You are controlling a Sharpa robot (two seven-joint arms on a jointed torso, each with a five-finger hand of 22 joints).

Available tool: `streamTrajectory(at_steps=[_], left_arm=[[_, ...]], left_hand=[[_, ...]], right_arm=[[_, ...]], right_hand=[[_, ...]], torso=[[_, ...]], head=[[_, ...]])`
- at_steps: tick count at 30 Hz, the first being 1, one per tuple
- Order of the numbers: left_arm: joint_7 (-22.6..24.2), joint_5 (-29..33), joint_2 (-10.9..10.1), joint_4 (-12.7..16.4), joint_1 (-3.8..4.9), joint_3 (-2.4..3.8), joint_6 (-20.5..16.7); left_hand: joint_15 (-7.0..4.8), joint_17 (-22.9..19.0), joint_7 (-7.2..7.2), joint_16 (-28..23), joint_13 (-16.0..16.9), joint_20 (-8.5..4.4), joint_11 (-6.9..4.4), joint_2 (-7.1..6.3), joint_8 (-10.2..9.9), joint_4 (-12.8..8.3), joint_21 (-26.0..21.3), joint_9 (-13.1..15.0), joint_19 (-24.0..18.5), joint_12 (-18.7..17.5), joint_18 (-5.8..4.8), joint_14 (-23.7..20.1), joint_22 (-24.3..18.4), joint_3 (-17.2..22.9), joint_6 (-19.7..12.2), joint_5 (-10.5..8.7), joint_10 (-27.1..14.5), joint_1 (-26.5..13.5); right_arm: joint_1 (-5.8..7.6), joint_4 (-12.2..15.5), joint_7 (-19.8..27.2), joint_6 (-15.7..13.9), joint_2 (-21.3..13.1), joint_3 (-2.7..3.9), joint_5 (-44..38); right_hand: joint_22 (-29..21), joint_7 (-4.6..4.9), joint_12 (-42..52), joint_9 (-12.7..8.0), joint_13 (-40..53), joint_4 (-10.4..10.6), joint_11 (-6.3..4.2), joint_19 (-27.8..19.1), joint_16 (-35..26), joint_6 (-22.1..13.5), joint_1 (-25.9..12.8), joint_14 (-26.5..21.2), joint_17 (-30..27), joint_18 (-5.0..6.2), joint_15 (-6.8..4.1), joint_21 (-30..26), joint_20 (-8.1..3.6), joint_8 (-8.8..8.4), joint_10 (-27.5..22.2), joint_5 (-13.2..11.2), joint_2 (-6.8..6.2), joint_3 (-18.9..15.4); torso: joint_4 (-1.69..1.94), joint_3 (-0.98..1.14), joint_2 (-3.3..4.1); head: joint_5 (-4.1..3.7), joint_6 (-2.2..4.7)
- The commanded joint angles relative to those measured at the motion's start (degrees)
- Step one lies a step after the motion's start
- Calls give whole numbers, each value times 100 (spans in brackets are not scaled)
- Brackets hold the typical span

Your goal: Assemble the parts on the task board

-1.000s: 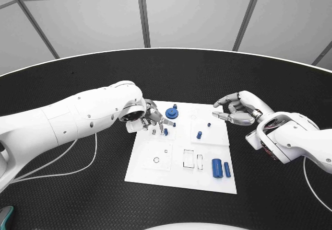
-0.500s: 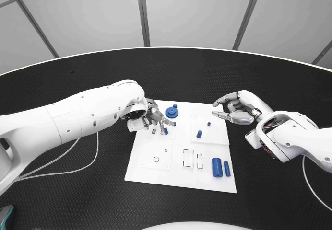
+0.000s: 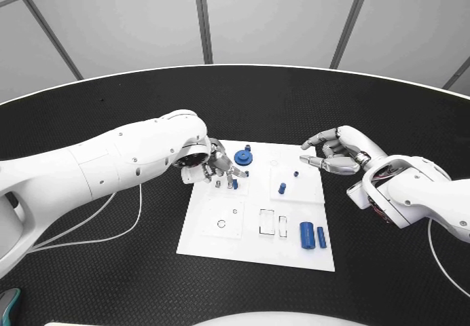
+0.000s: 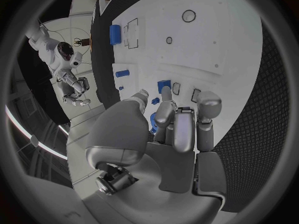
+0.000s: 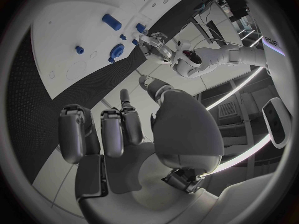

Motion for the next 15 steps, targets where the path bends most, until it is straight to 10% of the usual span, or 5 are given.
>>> streamTrajectory(at_steps=[1, 15], left_arm=[[-4, -2, 7, -10, 0, 0, 24], [-9, -5, 38, -41, -2, -2, 61]], left_hand=[[-41, 0, -1, 15, -8, 6, -2, 3, 14, -14, 20, 5, 28, -29, -73, 220, 5, -1, -21, -1, -21, 48], [-40, -1, -2, 14, -1, 7, -2, 14, 18, -16, 24, 12, 29, -22, -74, 220, 12, 8, -20, -1, -17, 68]], right_arm=[[0, -5, 1, 1, 5, 0, 0], [0, -30, -4, 9, 36, 0, 0]], right_hand=[[743, 8, -27, -4, 652, 19, -42, 225, -5, -39, -24, 414, 779, 82, -47, -18, -51, 29, 6, 37, 0, -1], [739, 8, -25, -4, 654, 23, -43, 224, -5, -44, -19, 415, 782, 83, -48, -23, -53, 31, 9, 44, 7, 2]], torso=[[4, -1, -6], [7, 0, -5]], head=[[-4, -9], [-8, -23]])
